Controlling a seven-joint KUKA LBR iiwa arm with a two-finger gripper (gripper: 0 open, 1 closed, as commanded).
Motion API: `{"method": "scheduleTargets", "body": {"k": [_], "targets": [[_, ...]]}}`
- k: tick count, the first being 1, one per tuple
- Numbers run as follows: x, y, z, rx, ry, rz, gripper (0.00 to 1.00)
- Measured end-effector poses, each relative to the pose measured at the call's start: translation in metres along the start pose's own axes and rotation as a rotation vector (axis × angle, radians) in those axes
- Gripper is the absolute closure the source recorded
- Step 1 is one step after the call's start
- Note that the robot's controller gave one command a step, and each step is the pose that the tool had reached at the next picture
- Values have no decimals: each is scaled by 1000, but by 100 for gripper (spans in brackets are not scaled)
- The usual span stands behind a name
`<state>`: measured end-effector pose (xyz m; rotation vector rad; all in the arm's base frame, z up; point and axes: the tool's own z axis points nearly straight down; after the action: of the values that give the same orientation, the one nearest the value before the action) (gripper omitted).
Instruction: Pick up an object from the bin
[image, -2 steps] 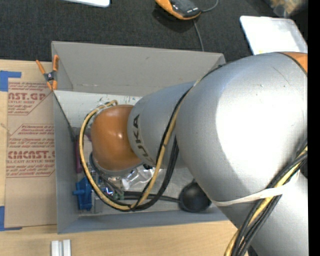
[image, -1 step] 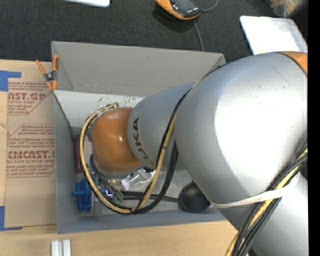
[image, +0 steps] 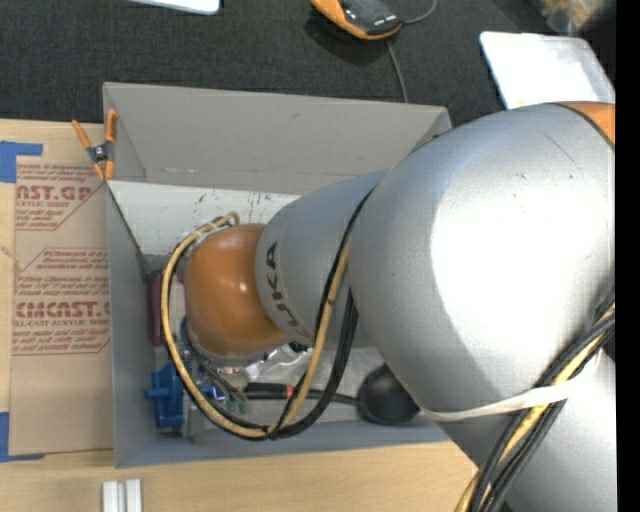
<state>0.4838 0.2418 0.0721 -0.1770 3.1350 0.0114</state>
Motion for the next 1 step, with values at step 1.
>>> {"method": "scheduleTargets", "body": {"k": [1], "targets": [[-10,-14,1,-2,5,-21,100]]}}
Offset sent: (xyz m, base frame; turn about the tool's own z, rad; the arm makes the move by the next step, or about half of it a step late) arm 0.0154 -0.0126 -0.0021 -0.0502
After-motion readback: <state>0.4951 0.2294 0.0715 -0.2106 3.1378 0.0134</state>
